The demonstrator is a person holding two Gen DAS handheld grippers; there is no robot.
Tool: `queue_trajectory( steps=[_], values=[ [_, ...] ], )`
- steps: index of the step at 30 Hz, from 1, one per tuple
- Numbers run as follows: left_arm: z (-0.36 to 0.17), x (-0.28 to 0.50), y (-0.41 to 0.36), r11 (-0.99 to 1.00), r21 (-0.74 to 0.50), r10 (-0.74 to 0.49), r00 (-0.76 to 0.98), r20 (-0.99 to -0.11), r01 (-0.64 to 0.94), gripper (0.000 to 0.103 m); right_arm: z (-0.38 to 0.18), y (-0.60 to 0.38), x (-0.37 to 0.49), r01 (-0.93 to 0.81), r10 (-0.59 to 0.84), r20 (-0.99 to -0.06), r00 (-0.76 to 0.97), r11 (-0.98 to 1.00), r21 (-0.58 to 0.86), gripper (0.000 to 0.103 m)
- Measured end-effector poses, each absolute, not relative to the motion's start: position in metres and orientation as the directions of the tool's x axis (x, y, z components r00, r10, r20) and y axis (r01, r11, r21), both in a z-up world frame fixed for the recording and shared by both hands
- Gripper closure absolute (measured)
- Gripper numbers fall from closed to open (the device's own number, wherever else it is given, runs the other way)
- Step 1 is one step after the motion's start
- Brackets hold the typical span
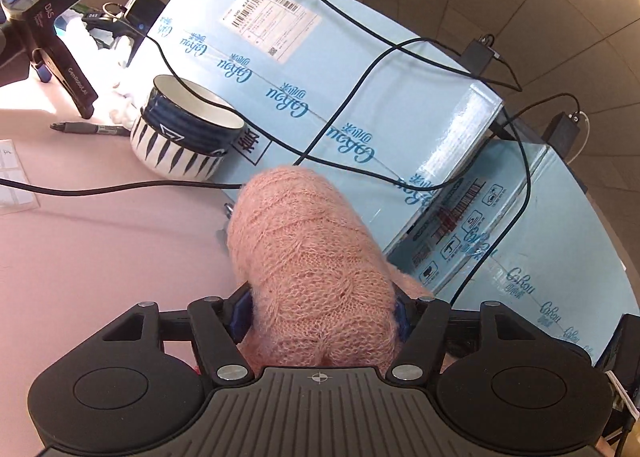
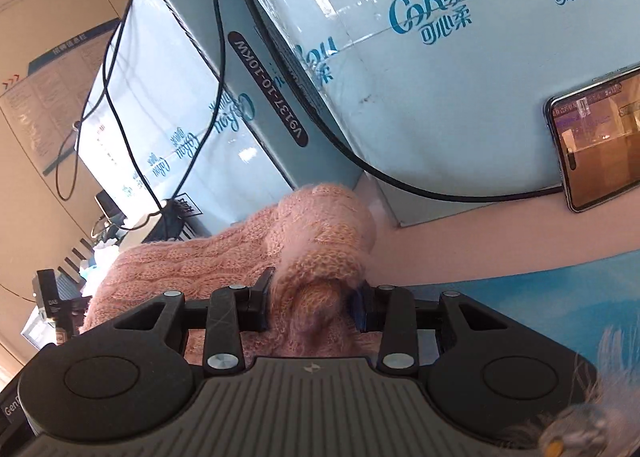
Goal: Fold clothes
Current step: 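Open both tools and lift them away from the folded sweater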
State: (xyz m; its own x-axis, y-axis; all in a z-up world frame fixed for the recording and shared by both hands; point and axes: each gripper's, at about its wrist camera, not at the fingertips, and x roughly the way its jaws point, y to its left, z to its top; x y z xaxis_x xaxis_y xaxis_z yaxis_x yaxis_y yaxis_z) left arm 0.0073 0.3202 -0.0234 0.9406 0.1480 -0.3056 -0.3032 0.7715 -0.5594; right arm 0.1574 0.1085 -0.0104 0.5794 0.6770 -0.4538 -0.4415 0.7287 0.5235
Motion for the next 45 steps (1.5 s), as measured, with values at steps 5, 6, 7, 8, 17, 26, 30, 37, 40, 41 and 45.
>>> queue_trajectory(
  steps=[5,6,7,8,17,26,30,37,40,41,45],
  values=[
    [-0.031,0.017,0.321,0.753,-0.511,0.182,0.878,-0.442,-0.414,0.006,-0.024,0.106,0.16,-0.422,0.66,-0.464,0.591,0.743,0.519,0.06],
    [-0.029,0.016,0.319,0.757,-0.503,0.19,0.878,-0.44,-0.416,0.006,-0.024,0.107,0.157,-0.43,0.654,-0.462,0.599,0.749,0.504,0.057],
    [-0.028,0.014,0.318,0.761,-0.497,0.199,0.879,-0.434,-0.417,0.005,-0.023,0.107,0.153,-0.439,0.645,-0.459,0.611,0.758,0.482,0.054],
    [-0.026,0.011,0.317,0.765,-0.494,0.209,0.885,-0.417,-0.413,0.005,-0.021,0.106,0.149,-0.446,0.64,-0.454,0.62,0.763,0.468,0.047],
    [0.0,-0.025,0.281,0.844,-0.358,0.359,0.917,-0.174,-0.399,0.0,-0.002,0.049,0.088,-0.416,0.543,-0.397,0.74,0.833,0.364,0.001],
    [0.024,-0.067,0.198,0.868,-0.118,0.474,0.876,-0.09,-0.482,0.0,0.01,0.029,0.027,-0.439,0.487,-0.298,0.821,0.872,0.216,0.0],
    [0.019,-0.083,0.176,0.819,-0.052,0.563,0.817,-0.122,-0.572,0.0,0.012,0.019,0.004,-0.464,0.5,-0.254,0.828,0.865,0.19,0.0],
    [0.013,-0.099,0.156,0.761,0.01,0.645,0.756,-0.108,-0.648,0.0,0.01,0.013,-0.009,-0.478,0.507,-0.214,0.835,0.861,0.173,0.0],
    [0.012,-0.099,0.153,0.747,0.025,0.663,0.743,-0.09,-0.664,0.0,0.007,0.014,-0.013,-0.474,0.496,-0.212,0.842,0.868,0.149,0.0],
    [0.012,-0.1,0.152,0.746,0.025,0.665,0.742,-0.083,-0.666,0.0,0.008,0.014,-0.014,-0.471,0.491,-0.209,0.846,0.871,0.139,0.0],
    [0.012,-0.103,0.152,0.724,0.01,0.688,0.722,-0.069,-0.689,0.0,0.007,0.016,-0.016,-0.469,0.486,-0.203,0.85,0.874,0.129,0.0]
  ],
)
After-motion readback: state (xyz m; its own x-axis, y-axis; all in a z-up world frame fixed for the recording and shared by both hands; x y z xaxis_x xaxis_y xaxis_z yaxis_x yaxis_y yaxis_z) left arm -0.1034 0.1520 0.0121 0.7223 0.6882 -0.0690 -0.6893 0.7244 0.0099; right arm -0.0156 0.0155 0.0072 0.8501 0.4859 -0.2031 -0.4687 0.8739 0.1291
